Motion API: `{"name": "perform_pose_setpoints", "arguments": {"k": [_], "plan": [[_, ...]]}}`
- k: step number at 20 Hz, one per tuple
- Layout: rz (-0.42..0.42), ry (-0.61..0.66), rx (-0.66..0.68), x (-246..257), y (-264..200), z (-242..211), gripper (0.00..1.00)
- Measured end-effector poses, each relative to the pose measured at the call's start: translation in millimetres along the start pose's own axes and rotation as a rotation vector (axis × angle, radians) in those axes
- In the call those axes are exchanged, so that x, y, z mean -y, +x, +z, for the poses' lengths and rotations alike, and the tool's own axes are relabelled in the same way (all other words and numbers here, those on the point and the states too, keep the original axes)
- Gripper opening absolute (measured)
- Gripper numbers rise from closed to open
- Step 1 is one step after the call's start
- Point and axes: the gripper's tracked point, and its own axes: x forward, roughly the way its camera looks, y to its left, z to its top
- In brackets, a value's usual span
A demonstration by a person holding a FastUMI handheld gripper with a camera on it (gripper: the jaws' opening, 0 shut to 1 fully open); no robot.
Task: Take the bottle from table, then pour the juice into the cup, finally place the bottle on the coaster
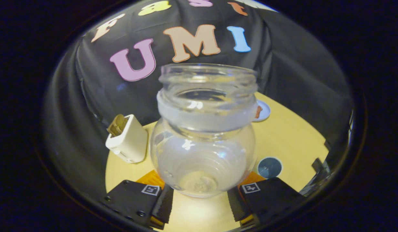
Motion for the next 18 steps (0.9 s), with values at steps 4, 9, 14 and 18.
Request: {"name": "perform_pose_setpoints", "arguments": {"k": [4,9,14,18], "plan": [[-0.066,-0.074,0.071,-20.6,24.5,18.6,0.76],[-0.178,-0.092,0.055,-23.6,71.0,20.2,0.76],[-0.244,-0.095,0.051,-28.5,124.3,12.2,0.77],[-0.255,-0.110,0.022,-35.5,165.9,-1.8,0.77]]}}
